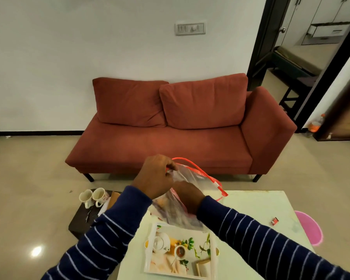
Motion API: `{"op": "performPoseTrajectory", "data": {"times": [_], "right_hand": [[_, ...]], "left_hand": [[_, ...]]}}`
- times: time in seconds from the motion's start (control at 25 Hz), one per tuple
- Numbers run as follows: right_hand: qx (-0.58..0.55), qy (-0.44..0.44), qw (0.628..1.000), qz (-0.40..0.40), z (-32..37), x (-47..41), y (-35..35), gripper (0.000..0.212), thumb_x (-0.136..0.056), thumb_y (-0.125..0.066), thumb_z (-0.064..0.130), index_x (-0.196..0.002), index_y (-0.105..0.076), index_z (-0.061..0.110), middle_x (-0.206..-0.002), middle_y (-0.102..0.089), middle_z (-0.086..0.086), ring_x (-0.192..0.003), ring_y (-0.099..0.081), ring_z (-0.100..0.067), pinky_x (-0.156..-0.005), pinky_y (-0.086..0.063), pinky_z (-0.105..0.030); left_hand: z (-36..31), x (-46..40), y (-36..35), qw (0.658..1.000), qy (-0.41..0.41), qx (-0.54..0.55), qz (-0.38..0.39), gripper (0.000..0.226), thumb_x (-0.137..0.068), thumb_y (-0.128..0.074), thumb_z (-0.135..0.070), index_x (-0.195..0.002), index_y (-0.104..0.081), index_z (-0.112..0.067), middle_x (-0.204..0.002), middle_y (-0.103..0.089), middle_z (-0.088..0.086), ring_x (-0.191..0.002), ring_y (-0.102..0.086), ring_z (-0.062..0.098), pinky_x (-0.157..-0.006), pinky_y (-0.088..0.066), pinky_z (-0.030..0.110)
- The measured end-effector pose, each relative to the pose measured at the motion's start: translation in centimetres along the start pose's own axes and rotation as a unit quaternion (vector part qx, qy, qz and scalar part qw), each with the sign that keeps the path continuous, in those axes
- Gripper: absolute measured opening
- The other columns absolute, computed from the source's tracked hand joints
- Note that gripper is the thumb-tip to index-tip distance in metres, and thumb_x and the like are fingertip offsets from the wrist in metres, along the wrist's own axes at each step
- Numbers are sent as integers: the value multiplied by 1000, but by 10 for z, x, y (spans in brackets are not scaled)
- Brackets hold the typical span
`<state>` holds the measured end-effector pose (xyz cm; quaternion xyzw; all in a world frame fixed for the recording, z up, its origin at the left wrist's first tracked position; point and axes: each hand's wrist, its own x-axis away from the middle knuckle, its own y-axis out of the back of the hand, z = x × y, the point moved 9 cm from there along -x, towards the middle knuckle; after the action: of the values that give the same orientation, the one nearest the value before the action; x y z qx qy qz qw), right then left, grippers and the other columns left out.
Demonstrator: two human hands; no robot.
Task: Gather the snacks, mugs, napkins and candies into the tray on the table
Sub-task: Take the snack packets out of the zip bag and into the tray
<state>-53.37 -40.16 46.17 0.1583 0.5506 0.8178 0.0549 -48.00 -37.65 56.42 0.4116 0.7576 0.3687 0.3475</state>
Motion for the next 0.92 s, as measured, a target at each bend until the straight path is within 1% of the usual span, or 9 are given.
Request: {"op": "performPoseTrajectory", "data": {"times": [0.16,0.28,0.4,0.48,0.52,0.6,0.68,0.84,0.92], "right_hand": [[7,13,1000,-19,-2,2,20,20,-96,-53,10,-95,-73,9,-82,-69,-7,-73,-63,-22,-61,-40,-24],[-35,21,997,-72,-20,13,42,18,-89,-63,22,-101,-76,24,-86,-74,5,-74,-65,-12,-61,-46,-22],[-194,-24,973,-124,-64,31,53,29,-85,-70,17,-112,-73,29,-97,-75,14,-85,-69,-2,-74,-56,-23],[-328,-51,930,-158,-88,39,48,33,-84,-73,11,-113,-73,27,-97,-77,10,-87,-72,-7,-74,-59,-27],[-414,-68,893,-162,-97,35,36,33,-84,-74,9,-114,-73,24,-97,-78,4,-88,-73,-13,-74,-60,-31],[-539,-103,820,-163,-111,25,5,32,-85,-72,9,-116,-70,18,-100,-77,-5,-93,-73,-24,-78,-61,-40],[-593,-142,777,-157,-124,14,-35,34,-87,-70,15,-121,-66,16,-105,-76,-8,-97,-72,-27,-82,-58,-41],[-671,-235,690,-134,-155,-23,-146,39,-87,-71,31,-123,-62,19,-109,-74,-9,-96,-70,-24,-79,-51,-34],[-690,-275,659,-119,-169,-45,-217,40,-85,-73,31,-122,-63,18,-112,-73,-12,-98,-70,-25,-82,-52,-36]], "left_hand": [[33,7,-15,998,58,-6,-3,34,-76,-56,10,-101,-74,-4,-104,-70,8,-98,-62,19,-83,-41,13],[71,15,-22,995,100,-9,-2,38,-73,-56,11,-104,-73,-2,-105,-71,12,-100,-65,26,-84,-38,13],[105,27,-20,990,142,7,-9,43,-73,-55,13,-109,-72,-5,-107,-70,7,-90,-60,11,-74,-34,-3],[121,41,-22,987,161,19,-3,43,-75,-56,13,-109,-71,-8,-106,-68,3,-90,-54,5,-73,-35,-4],[133,49,-24,985,171,24,0,42,-76,-56,13,-109,-71,-10,-105,-67,1,-91,-54,5,-78,-38,-1],[156,67,-31,982,190,22,5,41,-78,-57,12,-107,-69,-15,-103,-66,-1,-96,-58,10,-91,-47,18],[178,90,-34,977,214,3,5,40,-79,-58,8,-108,-69,-18,-108,-68,2,-102,-63,18,-93,-50,34],[222,117,-39,969,241,-42,-19,52,-53,-54,-7,-98,-77,-21,-93,-72,8,-71,-68,26,-62,-45,26],[249,133,-53,959,280,-42,-12,54,-53,-51,-10,-99,-76,-24,-91,-71,6,-60,-63,22,-53,-39,21]]}}
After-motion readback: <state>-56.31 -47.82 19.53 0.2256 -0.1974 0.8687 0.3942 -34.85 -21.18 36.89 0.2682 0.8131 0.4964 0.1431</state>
